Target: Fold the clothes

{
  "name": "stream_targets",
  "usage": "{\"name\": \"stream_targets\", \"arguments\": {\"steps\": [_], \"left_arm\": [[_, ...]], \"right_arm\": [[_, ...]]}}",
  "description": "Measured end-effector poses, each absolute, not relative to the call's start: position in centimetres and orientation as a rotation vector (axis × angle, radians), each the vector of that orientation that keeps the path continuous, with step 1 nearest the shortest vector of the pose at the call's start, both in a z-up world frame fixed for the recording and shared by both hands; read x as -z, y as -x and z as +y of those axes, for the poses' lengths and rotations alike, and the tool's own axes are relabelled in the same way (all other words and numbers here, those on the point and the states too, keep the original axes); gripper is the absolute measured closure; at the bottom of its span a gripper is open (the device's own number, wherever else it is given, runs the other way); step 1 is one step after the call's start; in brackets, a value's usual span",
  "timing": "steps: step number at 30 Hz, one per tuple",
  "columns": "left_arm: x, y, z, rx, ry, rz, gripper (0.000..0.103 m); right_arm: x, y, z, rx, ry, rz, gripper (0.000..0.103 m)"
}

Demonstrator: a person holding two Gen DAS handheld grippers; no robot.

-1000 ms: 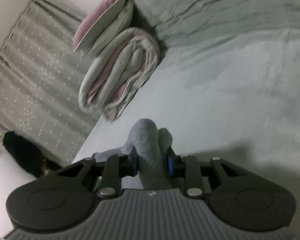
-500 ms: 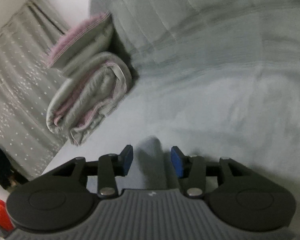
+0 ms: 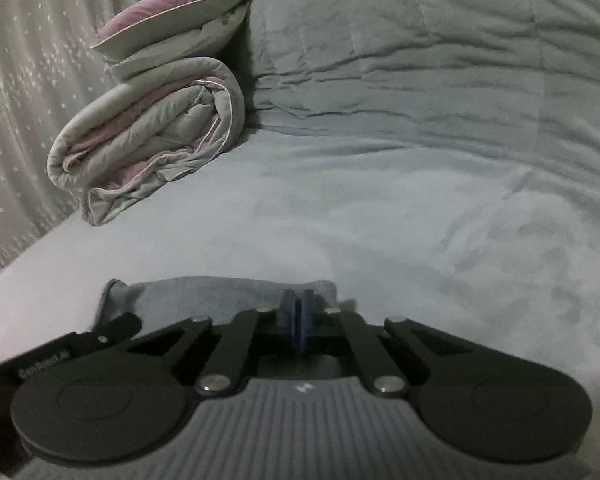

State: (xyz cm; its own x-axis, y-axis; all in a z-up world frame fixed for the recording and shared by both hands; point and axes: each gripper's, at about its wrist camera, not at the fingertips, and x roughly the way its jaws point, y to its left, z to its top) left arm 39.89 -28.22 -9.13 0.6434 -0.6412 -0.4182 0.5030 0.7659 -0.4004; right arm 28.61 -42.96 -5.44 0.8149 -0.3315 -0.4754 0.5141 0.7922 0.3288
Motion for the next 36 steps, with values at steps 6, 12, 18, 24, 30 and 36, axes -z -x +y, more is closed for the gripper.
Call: {"name": "stream_targets", "arguments": {"steps": [6, 12, 18, 24, 30, 36], "left_arm": [[4.5, -34.0, -27.7, 0.502, -0.022, 0.626, 0.060], [1.9, -29.4, -26.0, 0.406, -0.160, 0.679, 0.028], [-0.3, -25.4, -23.1, 0.325, -0.188, 0.747, 0.003], [-2.1, -21.8, -21.4, 0.273, -0.219, 0.839, 0.001], [-2.8, -19.1, -19.6, 0.228, -0.237, 0.898, 0.001], [-3.5, -17.8, -19.3, 0.231, -0.244, 0.895, 0.001]], "right_arm": [[2.7, -26.8, -40.5, 0.516, -0.391, 0.406, 0.048], [0.0, -23.3, -38.9, 0.485, -0.469, 0.462, 0.042], [-2.7, -20.0, -36.9, 0.417, -0.510, 0.554, 0.019], [-4.5, -16.2, -33.9, 0.380, -0.459, 0.607, 0.000], [-4.7, -13.8, -32.4, 0.350, -0.427, 0.678, 0.000], [-5.6, -13.2, -31.7, 0.352, -0.363, 0.735, 0.000]]}}
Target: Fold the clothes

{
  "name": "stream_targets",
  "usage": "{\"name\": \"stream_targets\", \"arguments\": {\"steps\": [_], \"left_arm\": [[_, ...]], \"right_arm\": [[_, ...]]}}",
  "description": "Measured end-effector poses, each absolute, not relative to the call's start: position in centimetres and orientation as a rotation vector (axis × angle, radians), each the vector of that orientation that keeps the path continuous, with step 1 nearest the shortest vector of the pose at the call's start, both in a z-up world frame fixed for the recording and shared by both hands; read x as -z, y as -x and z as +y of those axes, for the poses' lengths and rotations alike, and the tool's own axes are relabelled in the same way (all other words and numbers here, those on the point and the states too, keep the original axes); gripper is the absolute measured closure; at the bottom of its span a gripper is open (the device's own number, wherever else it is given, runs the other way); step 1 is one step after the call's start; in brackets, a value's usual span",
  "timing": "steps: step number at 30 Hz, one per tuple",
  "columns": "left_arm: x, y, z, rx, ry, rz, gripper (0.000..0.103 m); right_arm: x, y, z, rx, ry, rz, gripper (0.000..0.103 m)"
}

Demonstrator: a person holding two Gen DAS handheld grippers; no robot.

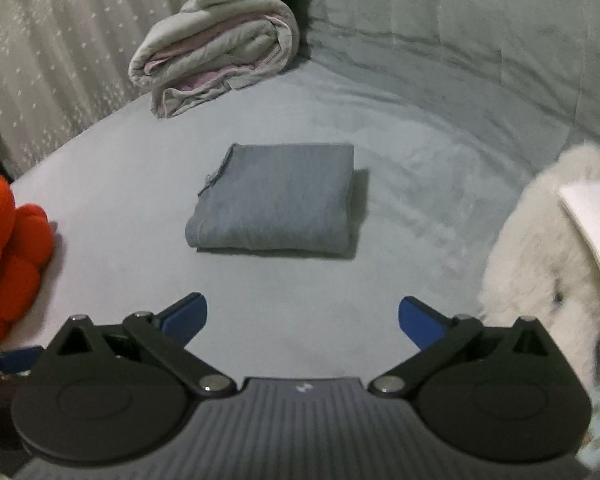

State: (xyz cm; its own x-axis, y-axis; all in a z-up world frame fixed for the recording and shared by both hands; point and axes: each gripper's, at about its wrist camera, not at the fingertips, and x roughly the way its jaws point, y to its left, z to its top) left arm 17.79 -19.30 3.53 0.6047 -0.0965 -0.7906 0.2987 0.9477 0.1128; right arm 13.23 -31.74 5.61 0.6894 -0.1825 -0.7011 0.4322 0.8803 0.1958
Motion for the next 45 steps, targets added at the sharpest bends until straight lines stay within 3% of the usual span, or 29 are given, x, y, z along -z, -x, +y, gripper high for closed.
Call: {"name": "stream_targets", "arguments": {"steps": [9, 45], "left_arm": [[-5.0, -17.0, -18.3, 0.195, -0.185, 0.868, 0.001], [-5.7, -16.8, -19.8, 0.236, -0.210, 0.845, 0.001]], "right_arm": [[-8.1, -11.2, -32.0, 0.336, -0.316, 0.700, 0.000], [-8.0, -11.2, -33.9, 0.319, -0.353, 0.711, 0.000]]}}
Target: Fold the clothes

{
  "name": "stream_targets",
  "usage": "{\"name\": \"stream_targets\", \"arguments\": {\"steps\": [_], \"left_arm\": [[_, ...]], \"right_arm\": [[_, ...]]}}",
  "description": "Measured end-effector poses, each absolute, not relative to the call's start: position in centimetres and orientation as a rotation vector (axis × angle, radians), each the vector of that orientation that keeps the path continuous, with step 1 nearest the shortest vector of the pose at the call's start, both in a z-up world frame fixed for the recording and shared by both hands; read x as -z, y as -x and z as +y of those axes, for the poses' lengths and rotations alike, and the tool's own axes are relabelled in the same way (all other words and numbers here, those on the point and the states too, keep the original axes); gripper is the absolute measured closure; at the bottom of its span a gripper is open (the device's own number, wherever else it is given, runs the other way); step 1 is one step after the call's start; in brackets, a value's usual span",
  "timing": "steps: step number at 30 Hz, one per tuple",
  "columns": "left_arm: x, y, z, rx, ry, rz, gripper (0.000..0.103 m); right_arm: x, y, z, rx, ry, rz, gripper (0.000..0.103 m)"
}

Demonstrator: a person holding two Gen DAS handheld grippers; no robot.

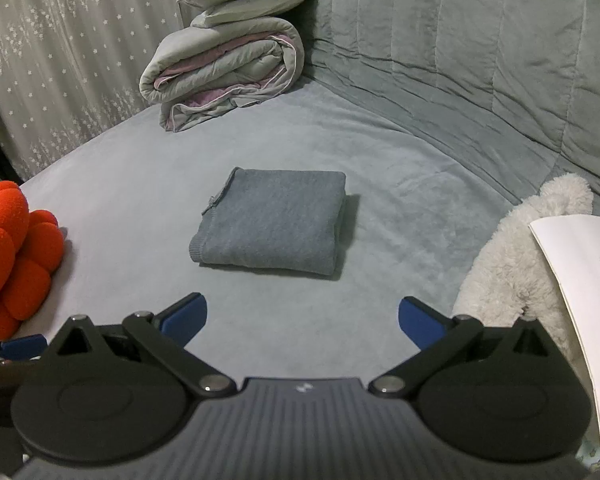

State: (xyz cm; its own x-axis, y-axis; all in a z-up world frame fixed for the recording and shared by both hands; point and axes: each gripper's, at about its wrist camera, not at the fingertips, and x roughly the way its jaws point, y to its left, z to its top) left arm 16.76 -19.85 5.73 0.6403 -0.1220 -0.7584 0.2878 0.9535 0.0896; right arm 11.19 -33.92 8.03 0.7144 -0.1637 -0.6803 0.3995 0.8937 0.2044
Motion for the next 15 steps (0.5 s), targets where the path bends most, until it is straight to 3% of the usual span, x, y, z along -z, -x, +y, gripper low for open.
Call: {"name": "stream_targets", "arguments": {"steps": [15], "left_arm": [[-5.89, -16.89, -19.41, 0.242, -0.218, 0.843, 0.001]], "right_arm": [[-7.91, -11.20, -33.53, 0.319, -0.347, 0.717, 0.000]]}}
